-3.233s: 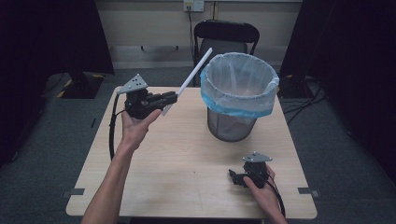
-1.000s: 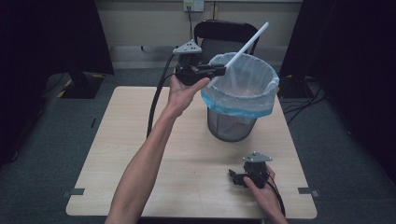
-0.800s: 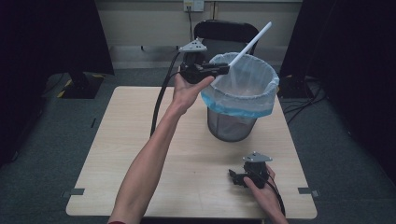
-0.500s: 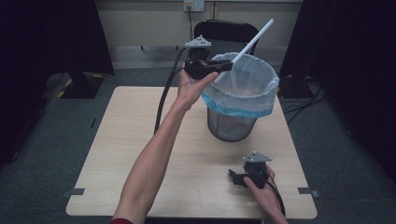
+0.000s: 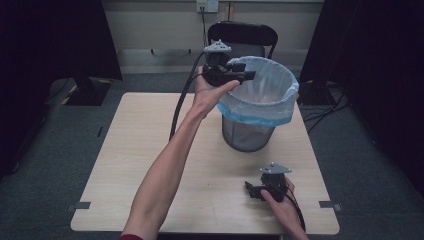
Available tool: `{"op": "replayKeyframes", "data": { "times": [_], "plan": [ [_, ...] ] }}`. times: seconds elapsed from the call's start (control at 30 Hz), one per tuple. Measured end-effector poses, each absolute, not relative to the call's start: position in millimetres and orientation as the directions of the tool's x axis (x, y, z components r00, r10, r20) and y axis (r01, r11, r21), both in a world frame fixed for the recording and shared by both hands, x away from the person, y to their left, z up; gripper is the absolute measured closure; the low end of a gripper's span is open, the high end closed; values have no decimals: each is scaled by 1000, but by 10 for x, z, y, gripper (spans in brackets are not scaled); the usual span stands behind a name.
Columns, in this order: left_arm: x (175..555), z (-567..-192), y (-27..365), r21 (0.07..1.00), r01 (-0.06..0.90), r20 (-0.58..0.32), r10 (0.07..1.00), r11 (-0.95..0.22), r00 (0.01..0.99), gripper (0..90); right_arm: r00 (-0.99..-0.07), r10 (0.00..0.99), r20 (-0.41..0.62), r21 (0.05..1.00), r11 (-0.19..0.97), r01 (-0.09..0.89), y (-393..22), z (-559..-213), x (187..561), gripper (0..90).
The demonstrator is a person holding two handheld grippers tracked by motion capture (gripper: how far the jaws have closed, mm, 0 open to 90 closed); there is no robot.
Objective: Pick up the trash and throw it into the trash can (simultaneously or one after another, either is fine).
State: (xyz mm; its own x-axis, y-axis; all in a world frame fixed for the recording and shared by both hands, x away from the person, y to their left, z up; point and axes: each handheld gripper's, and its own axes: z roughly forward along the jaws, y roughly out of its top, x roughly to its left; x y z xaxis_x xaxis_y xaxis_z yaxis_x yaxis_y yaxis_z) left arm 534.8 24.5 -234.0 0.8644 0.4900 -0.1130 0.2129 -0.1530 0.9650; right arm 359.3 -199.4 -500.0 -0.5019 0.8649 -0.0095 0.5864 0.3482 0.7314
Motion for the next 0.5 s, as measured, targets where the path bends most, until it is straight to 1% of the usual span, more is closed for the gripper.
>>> {"op": "replayKeyframes", "data": {
  "times": [0.03, 0.07, 0.2, 0.27, 0.33, 0.43, 0.5],
  "plan": [
    [5348, -2340, 245, 965, 213, -113, 490, -153, 864, 419, -502, 865, -9, 731, 348, 586, -1994, -5000, 3593, 114],
    [5345, -2336, 253, 966, 213, -116, 492, -145, 863, 419, -502, 865, -10, 731, 348, 586, -1993, -5000, 3593, 114],
    [5344, -2335, 314, 964, 242, -156, 494, -114, 855, 284, -500, 866, -8, 732, 346, 587, -1992, -5000, 3593, 114],
    [5347, -2345, 362, 962, 250, -166, 496, -108, 852, 249, -500, 866, -8, 731, 346, 588, -1992, -5000, 3592, 114],
    [5345, -2351, 396, 961, 258, -177, 497, -100, 850, 178, -501, 865, -9, 731, 348, 587, -1993, -5000, 3592, 114],
    [5318, -2345, 449, 960, 259, -172, 503, -107, 847, 174, -499, 867, -8, 732, 345, 588, -1992, -5000, 3593, 114],
    [5282, -2332, 487, 961, 248, -154, 515, -119, 843, 169, -500, 866, -9, 731, 346, 587, -1993, -5000, 3592, 114]
  ]
}}
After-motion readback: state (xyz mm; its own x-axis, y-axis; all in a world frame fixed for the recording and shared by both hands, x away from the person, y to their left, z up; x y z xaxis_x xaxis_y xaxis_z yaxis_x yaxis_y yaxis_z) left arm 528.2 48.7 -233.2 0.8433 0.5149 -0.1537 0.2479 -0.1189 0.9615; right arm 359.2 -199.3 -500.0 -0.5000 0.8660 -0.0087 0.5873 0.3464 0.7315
